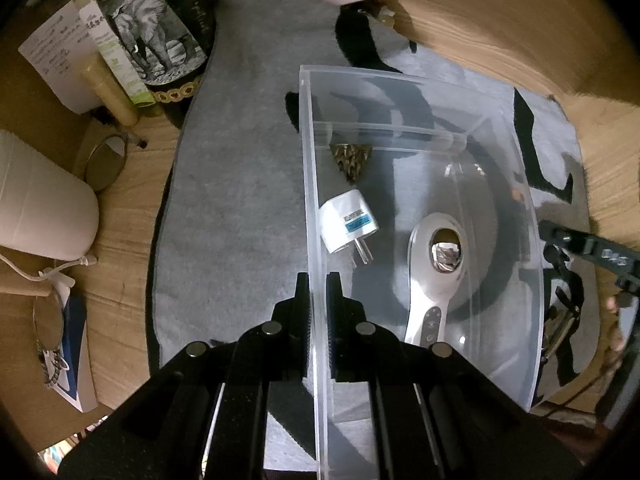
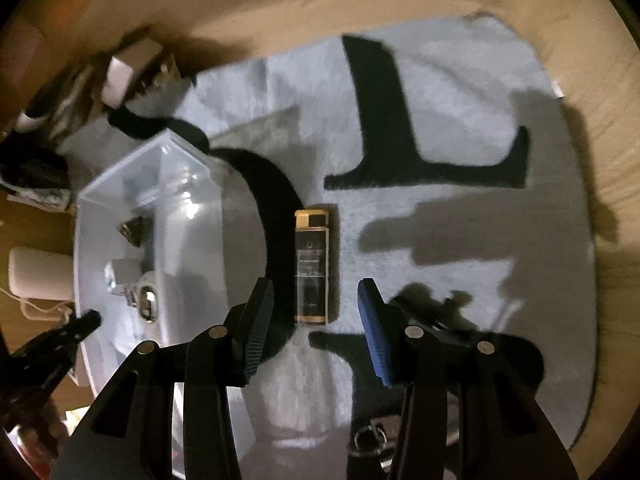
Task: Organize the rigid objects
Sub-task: 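Move the right tool to the gold-capped bottle and grasp it, then carry the bottle into the box and open the right tool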
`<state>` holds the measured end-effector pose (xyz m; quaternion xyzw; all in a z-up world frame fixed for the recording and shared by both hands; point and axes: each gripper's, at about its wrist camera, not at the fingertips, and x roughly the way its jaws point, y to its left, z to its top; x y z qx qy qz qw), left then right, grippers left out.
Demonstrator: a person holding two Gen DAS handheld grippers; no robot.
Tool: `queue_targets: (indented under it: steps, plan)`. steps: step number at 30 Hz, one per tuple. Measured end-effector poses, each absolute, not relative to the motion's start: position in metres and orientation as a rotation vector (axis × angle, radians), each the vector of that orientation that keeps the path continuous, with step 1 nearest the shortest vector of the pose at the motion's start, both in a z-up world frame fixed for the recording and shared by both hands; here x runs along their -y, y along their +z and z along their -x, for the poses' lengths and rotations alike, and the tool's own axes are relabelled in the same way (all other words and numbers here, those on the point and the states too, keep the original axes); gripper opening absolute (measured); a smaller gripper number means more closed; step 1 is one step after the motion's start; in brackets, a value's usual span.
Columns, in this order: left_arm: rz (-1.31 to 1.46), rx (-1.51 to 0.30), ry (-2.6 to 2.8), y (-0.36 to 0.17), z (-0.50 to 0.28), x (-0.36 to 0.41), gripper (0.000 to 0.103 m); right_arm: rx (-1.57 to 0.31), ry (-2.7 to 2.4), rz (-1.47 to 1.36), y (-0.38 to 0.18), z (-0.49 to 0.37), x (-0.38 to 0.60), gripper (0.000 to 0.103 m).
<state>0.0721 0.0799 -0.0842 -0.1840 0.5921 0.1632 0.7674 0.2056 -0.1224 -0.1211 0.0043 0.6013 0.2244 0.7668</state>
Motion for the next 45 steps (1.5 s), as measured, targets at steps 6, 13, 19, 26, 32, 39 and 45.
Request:
queue_targets:
  steps: [6, 13, 19, 26, 32, 39, 45]
  plan:
    - [0.404, -1.295, 0.361, -0.088, -0.07, -0.079, 0.006, -1.36, 0.506, 0.018, -0.146, -0.213, 0.106, 0.041]
    - [0.411, -1.298, 0.362, -0.089, -0.069, -0.077, 0.006, -1.325, 0.493, 0.083, -0.152, -0.211, 0.105, 0.021]
    - [0.398, -1.3, 0.35, -0.089, -0.068, -0.078, 0.006, -1.289, 0.483, 0.054, -0.143, -0.204, 0.117, 0.021]
    - [0.384, -1.298, 0.332, -0.088, -0.069, -0.079, 0.006, -1.219, 0.486, 0.02, -0.108, -0.182, 0.131, 0.021]
    - [0.375, -1.294, 0.314, -0.088, -0.068, -0.079, 0.006, -1.152, 0.511, -0.02, -0.068, -0.168, 0.136, 0.021]
    - [0.37, -1.286, 0.296, -0.086, -0.064, -0.077, 0.006, -1.107, 0.578, -0.022, -0.042, -0.152, 0.108, 0.021]
    - [0.369, -1.283, 0.284, -0.084, -0.059, -0.076, 0.006, -1.122, 0.662, 0.025, -0.046, -0.13, 0.075, 0.021]
